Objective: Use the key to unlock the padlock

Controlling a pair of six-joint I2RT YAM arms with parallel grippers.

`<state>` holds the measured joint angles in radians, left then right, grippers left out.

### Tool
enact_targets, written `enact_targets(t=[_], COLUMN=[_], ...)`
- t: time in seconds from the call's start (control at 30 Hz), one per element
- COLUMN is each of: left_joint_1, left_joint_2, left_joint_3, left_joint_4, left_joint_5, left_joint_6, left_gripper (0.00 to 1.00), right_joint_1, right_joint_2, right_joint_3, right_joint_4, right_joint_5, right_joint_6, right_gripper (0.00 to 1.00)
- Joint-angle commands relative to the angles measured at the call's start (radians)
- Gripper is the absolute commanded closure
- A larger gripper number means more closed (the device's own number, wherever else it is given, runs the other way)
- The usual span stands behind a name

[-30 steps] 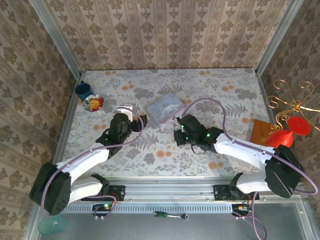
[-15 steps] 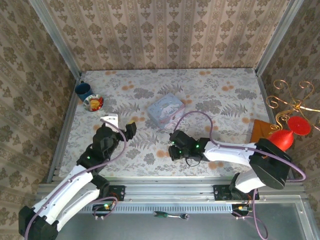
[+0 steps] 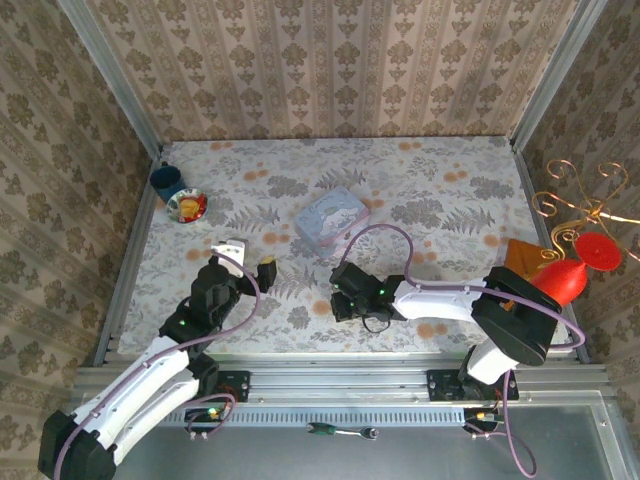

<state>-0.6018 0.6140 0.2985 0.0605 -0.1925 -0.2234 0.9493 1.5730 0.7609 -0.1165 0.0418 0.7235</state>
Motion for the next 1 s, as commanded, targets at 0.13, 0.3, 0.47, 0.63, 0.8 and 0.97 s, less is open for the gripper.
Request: enact_targets(t=[0.13,0.3,0.47,0.63,0.8,0.97], left_joint_1=[-0.006,-0.006,-0.006,-0.006,-0.006,-0.003], left_joint_2=[-0.028,-0.001,0.046,0.066,0.069,0.096], left_joint_3=[0.013,0.027,0.032,0.045,0.032,0.050], left_joint_4=[0.016,-0.017,-0.001,-0.014,-0.004,-0.042], left_joint_5=[0.026,-0.039,-0.028,-0.046,-0.100,-0.195], left_joint_6=[0.016,0.002,0.007,0.009,0.006,0.001], left_gripper=[0.08,0.07,0.07,0.07,0.07,0.05], right_joint_1=[-0.028,-0.036,-0.043,-0.052,-0.062,-0.100], right_joint_2=[-0.001,-0.013,-0.072,-0.143,-0.249,-0.373], right_joint_3=[0.017,0.013,-0.009,-0.013,0.042,0.051], right_joint_4=[-0.036,-0.072,-0.095,-0.142,-0.292,-0.317], right_joint_5=[0.048,0.096,0.133,0.144,0.239,0.379], right_joint_6=[0.032,0.035,0.019,-0.034,-0.152,-0.285], right_gripper=[0.90,0.79,0.67,0.59,0.47,0.00])
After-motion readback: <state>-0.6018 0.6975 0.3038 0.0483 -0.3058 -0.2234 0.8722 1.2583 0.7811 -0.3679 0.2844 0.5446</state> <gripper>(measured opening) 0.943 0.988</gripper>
